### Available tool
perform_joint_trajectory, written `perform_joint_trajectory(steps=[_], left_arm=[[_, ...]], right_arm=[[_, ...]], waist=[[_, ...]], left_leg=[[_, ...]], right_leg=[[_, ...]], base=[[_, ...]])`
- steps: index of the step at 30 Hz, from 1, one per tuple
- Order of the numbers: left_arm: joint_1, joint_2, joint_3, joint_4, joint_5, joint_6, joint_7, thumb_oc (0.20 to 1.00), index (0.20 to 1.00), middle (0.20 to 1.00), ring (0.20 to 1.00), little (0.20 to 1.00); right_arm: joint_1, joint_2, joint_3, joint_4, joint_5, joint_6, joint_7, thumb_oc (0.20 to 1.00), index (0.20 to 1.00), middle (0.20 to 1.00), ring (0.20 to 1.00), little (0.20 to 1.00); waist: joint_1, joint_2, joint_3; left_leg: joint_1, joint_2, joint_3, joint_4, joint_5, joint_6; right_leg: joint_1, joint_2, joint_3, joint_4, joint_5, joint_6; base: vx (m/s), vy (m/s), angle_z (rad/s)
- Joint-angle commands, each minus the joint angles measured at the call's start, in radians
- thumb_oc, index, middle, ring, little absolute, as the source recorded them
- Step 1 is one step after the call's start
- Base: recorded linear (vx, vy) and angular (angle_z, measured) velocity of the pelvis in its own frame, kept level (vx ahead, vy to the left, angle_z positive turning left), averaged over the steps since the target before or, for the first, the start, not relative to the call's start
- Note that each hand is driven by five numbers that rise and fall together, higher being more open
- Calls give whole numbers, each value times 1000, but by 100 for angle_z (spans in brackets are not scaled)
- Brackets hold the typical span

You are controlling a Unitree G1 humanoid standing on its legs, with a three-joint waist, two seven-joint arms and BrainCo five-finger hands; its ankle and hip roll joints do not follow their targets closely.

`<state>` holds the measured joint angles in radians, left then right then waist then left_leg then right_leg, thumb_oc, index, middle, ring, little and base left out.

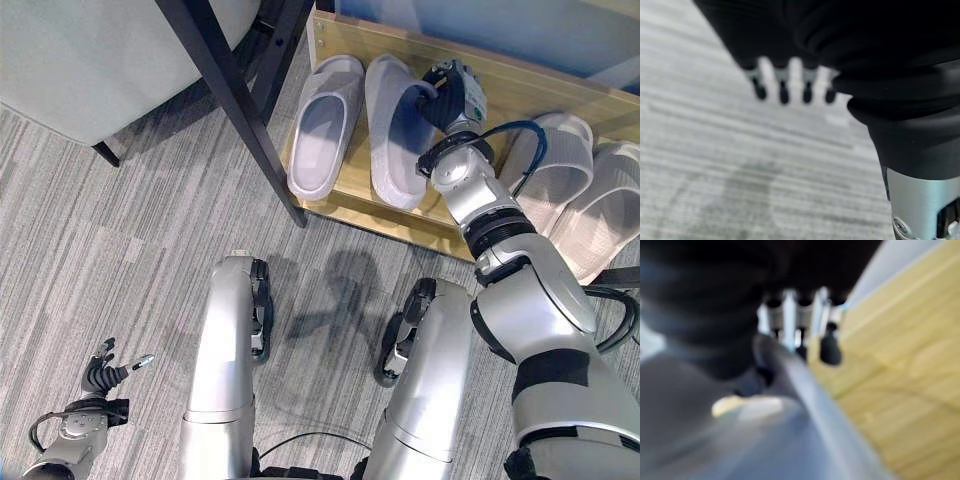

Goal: Arrange the slippers neatly on the shoe rack.

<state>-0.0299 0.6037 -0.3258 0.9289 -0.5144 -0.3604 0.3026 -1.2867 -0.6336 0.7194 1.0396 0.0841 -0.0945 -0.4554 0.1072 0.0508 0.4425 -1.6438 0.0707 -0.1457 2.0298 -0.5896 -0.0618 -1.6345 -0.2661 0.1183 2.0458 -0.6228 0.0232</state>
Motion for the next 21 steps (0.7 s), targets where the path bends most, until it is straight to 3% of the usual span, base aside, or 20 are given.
perform_joint_trajectory(steps=[1, 12, 13, 14, 21], left_arm=[[-29, 2, -14, -2, 27, -19, 9, 1000, 1000, 1000, 1000, 1000], [-37, -15, -38, 54, 36, -23, 12, 1000, 1000, 1000, 1000, 1000], [-37, -15, -40, 53, 37, -24, 12, 1000, 1000, 1000, 1000, 1000], [-37, -14, -44, 50, 38, -26, 14, 1000, 1000, 1000, 1000, 1000], [-31, -18, -53, 51, 43, -29, 15, 1000, 1000, 1000, 1000, 1000]], right_arm=[[-171, -62, 36, -37, -21, -35, -24, 200, 200, 200, 200, 200], [-183, -43, 56, 11, 13, -62, -16, 200, 200, 200, 200, 200], [-186, -42, 59, 25, 16, -63, -13, 545, 545, 545, 545, 545], [-192, -37, 62, 31, 21, -64, -14, 1000, 1000, 1000, 1000, 1000], [-183, -29, 75, 19, 60, -86, 4, 1000, 1000, 1000, 1000, 1000]], waist=[[46, 7, 77], [51, -11, 77], [52, -9, 77], [52, -8, 77], [49, -7, 77]], left_leg=[[74, -10, -26, -39, -154, 67], [74, -3, -5, -24, -168, 59], [74, -3, -6, -23, -169, 59], [74, -2, -7, -20, -171, 59], [74, 0, -5, -8, -173, 55]], right_leg=[[65, -6, 74, 15, -72, -92], [65, -14, 77, 27, -74, -86], [65, -14, 78, 28, -74, -86], [65, -14, 78, 30, -74, -86], [65, -11, 82, 39, -79, -90]], base=[[23, 51, 0], [13, 34, 0], [14, 33, 1], [10, 33, -1], [1, 4, 0]])
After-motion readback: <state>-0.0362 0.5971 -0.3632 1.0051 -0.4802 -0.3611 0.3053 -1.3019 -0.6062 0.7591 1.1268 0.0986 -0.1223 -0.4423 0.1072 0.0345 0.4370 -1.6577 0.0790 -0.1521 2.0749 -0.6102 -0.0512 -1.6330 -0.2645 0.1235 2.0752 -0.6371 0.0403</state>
